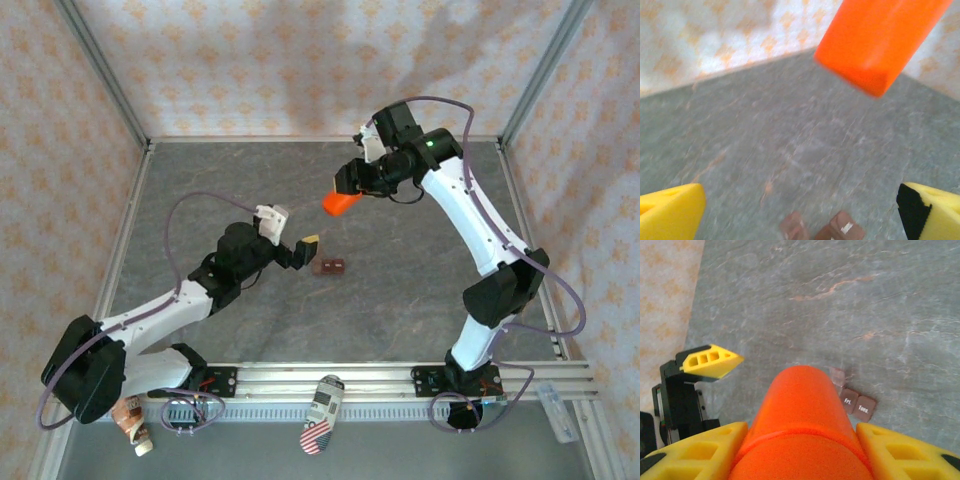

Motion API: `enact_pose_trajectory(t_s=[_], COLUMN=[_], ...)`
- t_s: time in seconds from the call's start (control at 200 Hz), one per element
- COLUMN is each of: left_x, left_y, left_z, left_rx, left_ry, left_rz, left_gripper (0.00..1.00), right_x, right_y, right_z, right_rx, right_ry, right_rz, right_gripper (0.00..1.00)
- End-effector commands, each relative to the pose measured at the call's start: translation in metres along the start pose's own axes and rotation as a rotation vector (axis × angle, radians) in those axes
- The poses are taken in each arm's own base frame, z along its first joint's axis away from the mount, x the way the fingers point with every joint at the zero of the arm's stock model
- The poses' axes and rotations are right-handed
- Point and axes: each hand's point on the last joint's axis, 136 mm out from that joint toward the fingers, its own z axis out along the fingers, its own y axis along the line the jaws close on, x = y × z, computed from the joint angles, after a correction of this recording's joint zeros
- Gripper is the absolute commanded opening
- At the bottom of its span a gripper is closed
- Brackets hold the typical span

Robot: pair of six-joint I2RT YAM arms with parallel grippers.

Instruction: Sort the pills into containers

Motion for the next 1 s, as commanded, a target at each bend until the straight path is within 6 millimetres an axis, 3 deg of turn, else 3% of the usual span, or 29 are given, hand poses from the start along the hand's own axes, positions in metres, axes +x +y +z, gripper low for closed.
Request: enact_pose_trajectory(t_s=[0.0,0.535,0.996], left_x=[-0.036,-0.057,-0.047], left_y=[-0.017,-0.040,-0.052], left_z=[0.003,0.021,0.024], left_rx=[0.098,0.239,0.291], left_ry=[-0.144,-0.221,-0.195], left_rz=[0.077,0.091,0.066], left_gripper=[0.99,0.96,0.90], right_x=[0.014,0.035,0.038], right_y=[0.016,0.028,0.044], right_z=[-0.005,0.023,0.027], right_rx=[-0.090,-0.209,-0.245], right_ry=[0.051,0.143,0.147], right_rz=[-0.066,-0.034,-0.045], right_gripper=[0.38,0.38,0.38])
